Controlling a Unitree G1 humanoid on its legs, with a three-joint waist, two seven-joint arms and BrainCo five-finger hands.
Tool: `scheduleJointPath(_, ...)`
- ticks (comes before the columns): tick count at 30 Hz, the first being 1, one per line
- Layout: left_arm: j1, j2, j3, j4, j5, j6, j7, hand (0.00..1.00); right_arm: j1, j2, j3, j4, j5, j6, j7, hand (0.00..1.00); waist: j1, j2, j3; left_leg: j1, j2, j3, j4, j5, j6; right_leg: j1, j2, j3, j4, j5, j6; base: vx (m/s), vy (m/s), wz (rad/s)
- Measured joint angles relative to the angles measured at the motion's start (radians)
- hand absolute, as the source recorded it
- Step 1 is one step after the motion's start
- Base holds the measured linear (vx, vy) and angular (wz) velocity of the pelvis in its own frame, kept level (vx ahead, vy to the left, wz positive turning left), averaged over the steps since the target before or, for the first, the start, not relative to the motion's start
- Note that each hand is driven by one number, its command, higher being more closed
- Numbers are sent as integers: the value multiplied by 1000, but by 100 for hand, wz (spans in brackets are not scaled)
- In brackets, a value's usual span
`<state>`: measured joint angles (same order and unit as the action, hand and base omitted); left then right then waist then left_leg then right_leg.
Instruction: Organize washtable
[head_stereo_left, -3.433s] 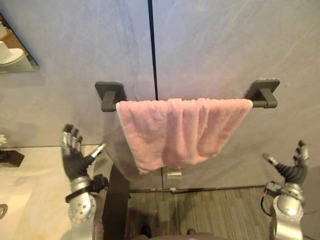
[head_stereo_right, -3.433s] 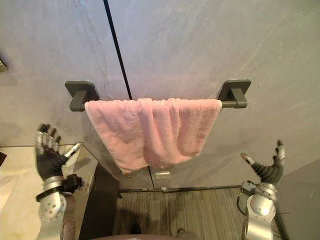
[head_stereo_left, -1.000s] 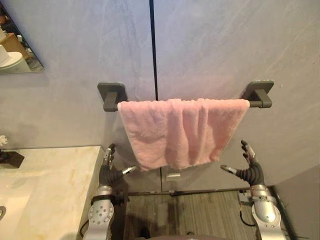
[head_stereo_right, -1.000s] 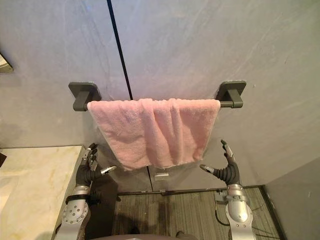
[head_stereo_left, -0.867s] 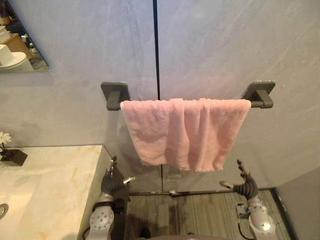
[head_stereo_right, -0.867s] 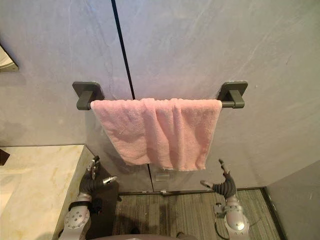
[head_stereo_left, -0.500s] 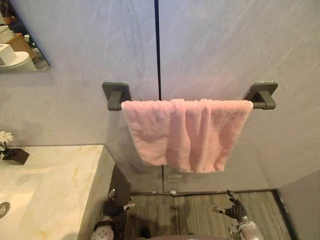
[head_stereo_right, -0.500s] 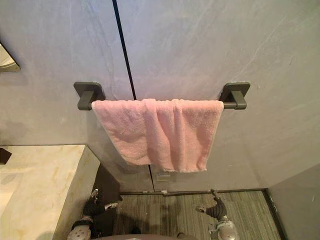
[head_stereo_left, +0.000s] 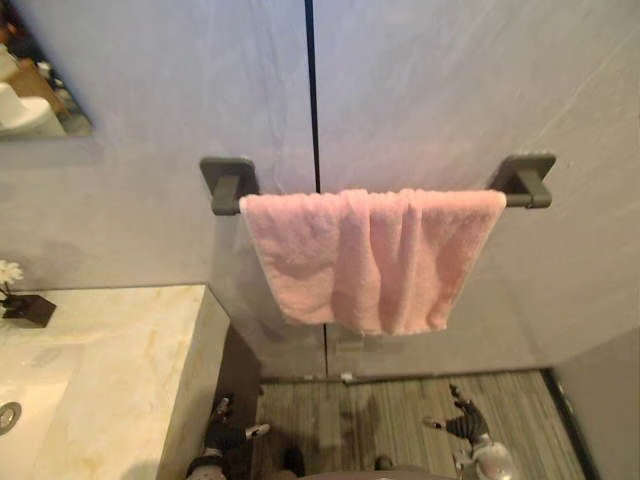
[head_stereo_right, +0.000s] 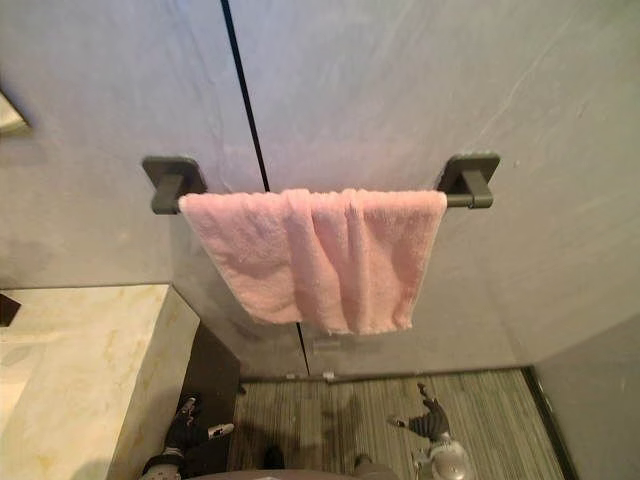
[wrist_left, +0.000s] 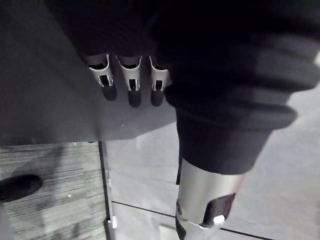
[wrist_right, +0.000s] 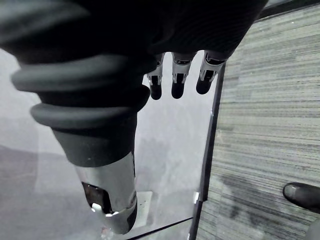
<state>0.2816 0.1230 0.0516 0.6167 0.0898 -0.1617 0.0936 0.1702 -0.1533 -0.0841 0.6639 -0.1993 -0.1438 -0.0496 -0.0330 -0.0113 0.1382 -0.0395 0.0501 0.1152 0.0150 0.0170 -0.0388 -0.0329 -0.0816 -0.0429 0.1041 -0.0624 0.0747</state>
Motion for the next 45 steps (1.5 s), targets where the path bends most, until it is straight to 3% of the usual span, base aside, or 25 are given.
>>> scheduleJointPath(3,-30,6,1,-19,-1,1,-1,0,-39,-3,29,-2,2,1,-12,0,10,3,30,-127,35,2,166,-58,19,-75,5,29,65,0,14,-78,25,-4)
scheduleJointPath(4,-37,4,3,-37,-2,-1,-1,0,-39,-4,46,-9,3,2,-13,0,16,9,43,-140,42,-10,202,-64,25,-116,4,60,297,-104,31,-58,16,33)
scheduleJointPath(6,-32,1,4,-63,-2,-2,3,0,1,1,69,-28,5,0,-12,0,19,3,41,-162,30,-48,250,-67,28,-118,-6,99,549,-173,64,-43,-66,75)
scheduleJointPath(9,-30,-4,31,-77,-2,-2,19,0,9,1,94,-52,5,-1,-11,0,39,-25,26,-244,7,-95,319,-63,21,-70,-11,184,621,-215,97,-142,-178,65)
scheduleJointPath(10,-30,-23,41,-77,-2,0,28,0,-15,-7,93,-54,6,-1,-13,0,56,-37,24,-294,3,-115,346,-46,-4,-34,-3,206,526,-313,65,-335,-319,46)
scheduleJointPath(12,-21,-52,40,-79,-10,0,45,0,-48,-28,95,-58,18,-1,-18,0,83,-9,32,-333,20,-145,286,30,-43,-3,18,166,363,-390,-17,-404,-320,40)
scheduleJointPath(13,-24,-82,35,-79,-11,2,51,0,-65,-52,95,-52,28,-1,-20,0,70,50,52,-329,50,-194,204,102,-42,-6,68,118,345,-359,-39,-415,-295,59)
scheduleJointPath(14,-22,-91,21,-86,-14,2,57,0,-63,-62,94,-49,30,0,-29,0,70,75,62,-304,74,-206,128,124,-35,-8,95,95,338,-338,-63,-500,-307,95)
scheduleJointPath(15,-32,-93,15,-87,-20,3,62,0,-65,-61,89,-40,31,3,-38,0,69,68,79,-291,100,-175,76,75,-29,-6,104,46,308,-304,-99,-335,-160,81)
scheduleJointPath(16,-38,-91,14,-88,-20,3,62,0,-61,-60,85,-41,31,3,-40,0,63,66,82,-305,104,-159,102,44,-5,-5,101,22,298,-293,-108,-406,-206,114)
scheduleJointPath(18,-42,-67,-6,-95,-19,3,61,0,-64,-49,61,-41,32,10,-43,0,44,15,96,-357,70,-108,379,32,4,-28,61,-49,264,-242,-135,-379,-212,94)
scheduleJointPath(19,-38,-67,-7,-98,-19,3,61,0,-63,-51,60,-42,32,10,-44,0,45,14,94,-353,74,-96,435,9,1,-30,61,-55,239,-220,-139,-315,-137,50)
scheduleJointPath(21,-35,-67,-10,-95,-18,3,60,0,-52,-54,58,-40,32,12,-42,0,45,35,81,-276,97,-46,589,-114,-14,-27,66,-94,142,-130,-147,-213,-48,41)
scheduleJointPath(23,-38,-67,-11,-95,-18,3,59,0,-42,-56,50,-39,32,13,-40,0,36,52,71,-160,129,-15,585,-158,-44,-44,68,-138,108,-88,-153,-203,8,66)
scheduleJointPath(24,-50,-67,-15,-95,-18,2,59,0,-41,-55,49,-39,32,13,-38,0,14,60,66,-94,155,-14,562,-167,-59,-65,69,-185,108,-79,-157,-177,19,94)
scheduleJointPath(25,-59,-66,-20,-93,-18,2,59,0,-44,-55,47,-39,32,13,-38,0,0,70,60,-64,172,-11,539,-166,-63,-81,69,-209,113,-76,-157,-214,74,114)
scheduleJointPath(27,-105,-51,-55,-88,-17,0,59,0,-64,-47,36,-35,32,13,-39,0,-39,96,44,70,217,27,296,-116,-106,-158,56,-303,162,-73,-152,-233,126,120)
scheduleJointPath(30,-154,-18,-107,-82,-17,-1,58,0,-91,-24,6,-18,34,12,-43,0,-61,95,45,95,202,91,81,-118,-109,-184,20,-403,133,-15,-131,-277,200,106)
scheduleJointPath(33,-142,5,-108,-81,-7,0,59,0,-108,-3,7,-5,34,12,-44,0,-57,91,46,94,173,111,16,-123,-124,-182,-1,-422,80,54,-106,-254,212,41)
scheduleJointPath(36,-112,19,-87,-86,1,0,60,0,-101,18,29,-1,32,15,-43,0,-42,72,49,53,119,105,55,-129,-113,-172,-41,-405,6,134,-72,-244,148,10)
scheduleJointPath(37,-103,20,-79,-87,3,1,60,0,-101,22,41,-1,32,18,-42,0,-35,73,51,24,109,91,83,-149,-82,-174,-42,-369,-5,142,-53,-265,112,8)
scheduleJointPath(38,-96,21,-78,-86,3,1,60,0,-97,23,47,-1,32,19,-41,0,-37,74,52,11,106,77,101,-159,-73,-175,-35,-324,-4,142,-47,-212,94,35)
scheduleJointPath(39,-84,24,-77,-85,3,1,61,0,-81,28,49,0,32,21,-39,0,-38,75,52,-9,101,47,123,-172,-67,-176,-12,-211,3,124,-26,-144,31,67)
scheduleJointPath(42,-85,12,-51,-54,3,1,63,0,-58,28,50,24,32,33,-38,0,-60,73,56,-49,83,-76,146,-169,-68,-185,39,-30,89,22,-17,-87,-41,106)
scheduleJointPath(45,-87,6,-46,-35,3,1,65,0,-23,29,52,18,36,35,-37,0,-61,64,54,-75,53,-199,140,-147,-78,-183,34,-74,173,-48,-31,-34,-101,136)
